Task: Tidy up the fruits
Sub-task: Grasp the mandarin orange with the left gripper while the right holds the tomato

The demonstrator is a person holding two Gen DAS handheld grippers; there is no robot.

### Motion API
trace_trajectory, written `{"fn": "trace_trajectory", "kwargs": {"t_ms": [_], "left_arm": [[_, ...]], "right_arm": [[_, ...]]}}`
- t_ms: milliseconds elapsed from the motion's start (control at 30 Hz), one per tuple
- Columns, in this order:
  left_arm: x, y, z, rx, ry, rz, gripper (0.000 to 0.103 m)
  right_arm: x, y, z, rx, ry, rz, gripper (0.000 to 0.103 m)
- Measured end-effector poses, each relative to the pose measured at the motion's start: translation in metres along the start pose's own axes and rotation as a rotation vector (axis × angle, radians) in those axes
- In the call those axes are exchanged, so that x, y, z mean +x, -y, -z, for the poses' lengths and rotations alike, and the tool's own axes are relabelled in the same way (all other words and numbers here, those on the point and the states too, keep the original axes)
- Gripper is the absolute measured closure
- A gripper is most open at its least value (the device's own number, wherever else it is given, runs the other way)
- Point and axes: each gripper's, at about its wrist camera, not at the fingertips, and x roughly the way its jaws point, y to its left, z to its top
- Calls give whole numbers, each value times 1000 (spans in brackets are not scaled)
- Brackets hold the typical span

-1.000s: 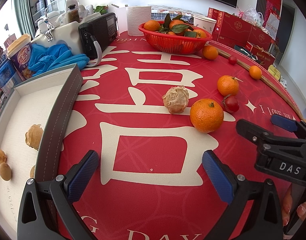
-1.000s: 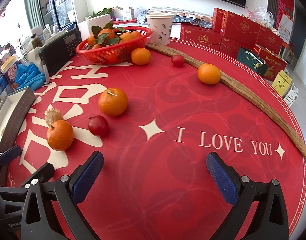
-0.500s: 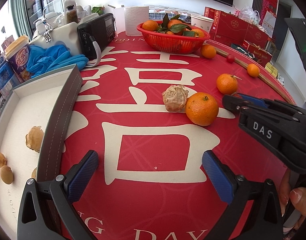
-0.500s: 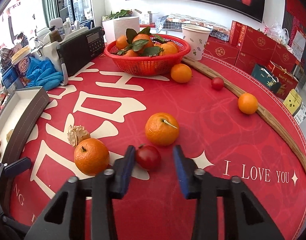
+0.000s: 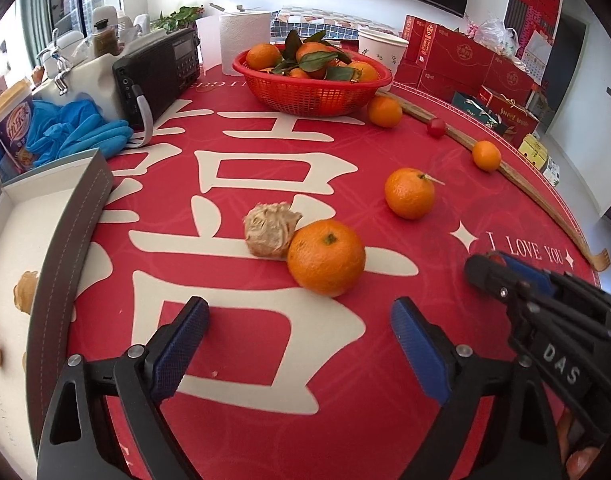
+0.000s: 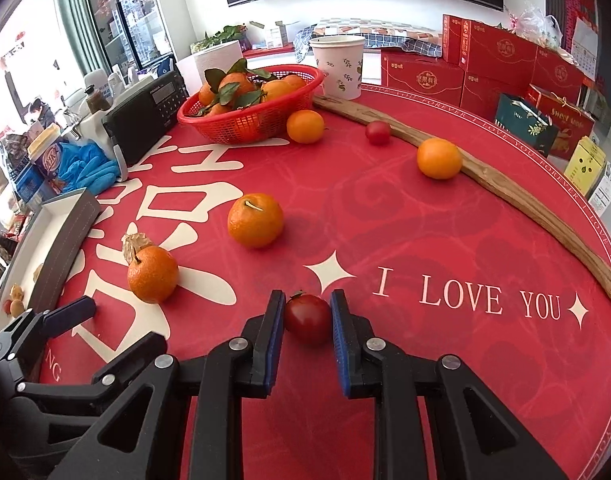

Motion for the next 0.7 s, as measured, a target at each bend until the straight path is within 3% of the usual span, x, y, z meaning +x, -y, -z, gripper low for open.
{"fn": "trace_trajectory", "kwargs": {"t_ms": [33,133,167,233,267,500,700], "left_arm": [[3,3,-4,-4,1,-12,12],[8,7,-13,-16,19,-70,29],[8,7,-14,-19,29,-78,41],[5,3,-14,-29,37,-81,52],[3,0,-12,-32,44,-85,63],[-23,-35,14,-84,50,-13,63],[-44,-55,22,-89,150,-1,63]], "right_arm": [[-1,3,1,8,-3,-7,79],[-3,10,2,29,-7,-19,79],[-3,12,2,34,-8,-22,79],[-4,14,3,39,-11,-27,79],[-5,14,3,40,-11,-30,79],[-9,11,8,43,-16,-99,79],[-12,-2,10,13,19,-146,79]]}}
